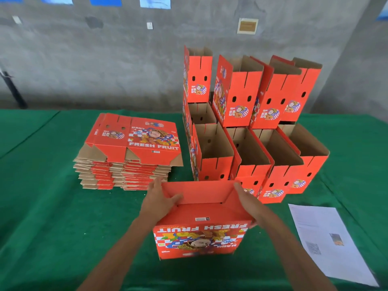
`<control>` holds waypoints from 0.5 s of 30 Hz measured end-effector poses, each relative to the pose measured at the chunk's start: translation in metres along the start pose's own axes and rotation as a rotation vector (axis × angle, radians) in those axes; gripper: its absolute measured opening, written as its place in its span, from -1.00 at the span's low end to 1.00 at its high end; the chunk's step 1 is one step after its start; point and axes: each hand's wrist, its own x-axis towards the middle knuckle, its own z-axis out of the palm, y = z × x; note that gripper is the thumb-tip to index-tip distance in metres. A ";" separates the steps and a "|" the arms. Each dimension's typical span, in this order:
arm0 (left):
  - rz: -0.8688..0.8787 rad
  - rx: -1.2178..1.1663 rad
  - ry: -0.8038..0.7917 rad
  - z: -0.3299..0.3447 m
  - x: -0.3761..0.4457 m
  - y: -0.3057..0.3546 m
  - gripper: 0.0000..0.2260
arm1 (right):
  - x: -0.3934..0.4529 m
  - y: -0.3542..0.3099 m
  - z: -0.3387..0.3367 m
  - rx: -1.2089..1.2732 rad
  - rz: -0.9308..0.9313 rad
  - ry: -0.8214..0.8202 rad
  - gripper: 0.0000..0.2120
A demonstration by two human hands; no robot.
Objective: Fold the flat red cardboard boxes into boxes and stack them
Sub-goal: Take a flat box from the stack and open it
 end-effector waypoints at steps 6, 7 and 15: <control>-0.199 -0.347 -0.110 -0.029 -0.020 -0.008 -0.18 | -0.005 0.015 -0.004 0.195 -0.035 -0.125 -0.11; -0.234 -0.404 -0.104 -0.040 -0.024 -0.012 -0.16 | -0.005 0.014 -0.005 0.208 -0.091 -0.115 -0.15; -0.285 -0.508 -0.005 -0.081 -0.031 -0.031 -0.37 | -0.010 -0.008 0.022 0.292 -0.326 0.001 -0.31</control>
